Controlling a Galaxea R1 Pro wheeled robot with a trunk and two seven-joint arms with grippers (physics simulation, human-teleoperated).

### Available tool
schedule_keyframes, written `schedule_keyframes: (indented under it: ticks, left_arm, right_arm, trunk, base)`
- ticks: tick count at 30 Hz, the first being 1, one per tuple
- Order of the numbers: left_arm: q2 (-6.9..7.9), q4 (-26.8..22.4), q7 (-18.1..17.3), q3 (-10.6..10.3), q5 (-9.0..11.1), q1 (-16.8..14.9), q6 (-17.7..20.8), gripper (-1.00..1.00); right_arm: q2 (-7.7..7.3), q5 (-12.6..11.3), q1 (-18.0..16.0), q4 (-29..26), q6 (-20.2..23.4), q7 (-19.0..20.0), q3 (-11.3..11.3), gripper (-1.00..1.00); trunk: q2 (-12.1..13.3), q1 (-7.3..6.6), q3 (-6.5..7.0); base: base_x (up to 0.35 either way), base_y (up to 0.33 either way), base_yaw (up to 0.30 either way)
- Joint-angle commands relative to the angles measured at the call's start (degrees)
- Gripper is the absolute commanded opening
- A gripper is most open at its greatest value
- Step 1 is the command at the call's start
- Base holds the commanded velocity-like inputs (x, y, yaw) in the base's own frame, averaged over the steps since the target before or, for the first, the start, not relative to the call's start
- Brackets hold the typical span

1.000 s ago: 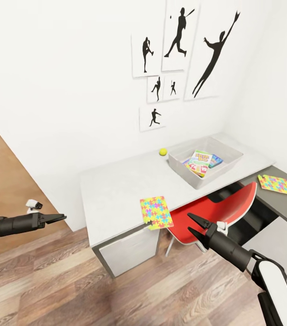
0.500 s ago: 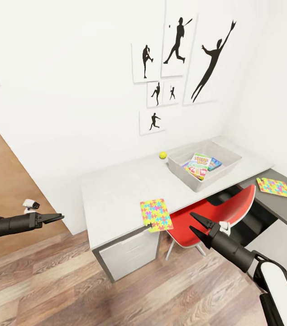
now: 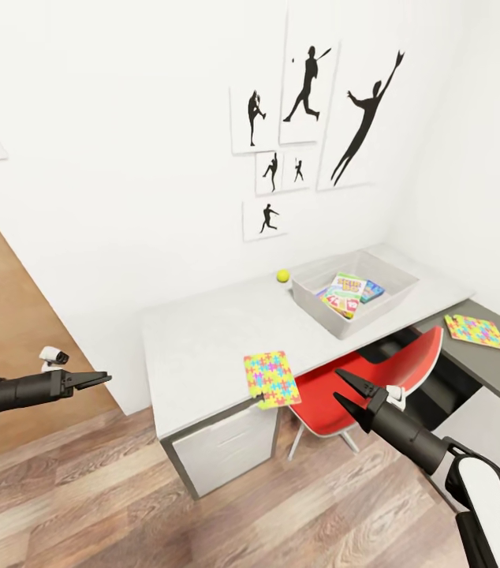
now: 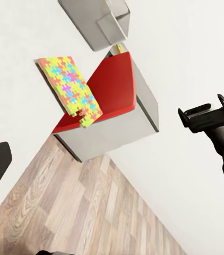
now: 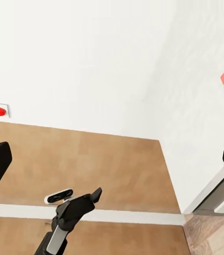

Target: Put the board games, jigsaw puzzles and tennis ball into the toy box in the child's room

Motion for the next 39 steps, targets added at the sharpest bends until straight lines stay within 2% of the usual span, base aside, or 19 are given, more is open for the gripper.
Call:
schedule_keyframes:
  ticks: [1,7,19,39]
  left_arm:
    - [0.10,0.0,-0.2,-0.3,0.3,-0.1,0.6,1.00]
    - [0.07,0.0,-0.2,-0.4,0.3,-0.1,0.6,1.00]
    - [0.07,0.0,-0.2,-0.4,0.3,-0.1,0.6,1.00]
    - [0.07,0.0,-0.2,-0.4,0.3,-0.1,0.6,1.00]
  right_arm:
    - [0.01,0.5,-0.1,0.0,0.3,0.5,-0.1,1.00]
    - [-0.01,0.5,-0.1,-0.1,0.2,0.9,-0.3,1.00]
    - [-0.15,0.6,0.0,-0.1,0.2,2.8,-2.3,1.00]
    - [-0.16,0.6,0.5,-0.1,0.2,4.3,-2.6,1.00]
  trunk:
    - [-0.1,0.04,-0.01]
    - [-0.1,0.04,0.56]
    - [-0.1,0.04,1.71]
    - [-0.1,0.04,3.62]
  base:
    - [0.000,-0.052,0.000]
    - [0.000,-0.064,0.000]
    - [0.000,-0.071,0.000]
    - [0.000,-0.081,0.000]
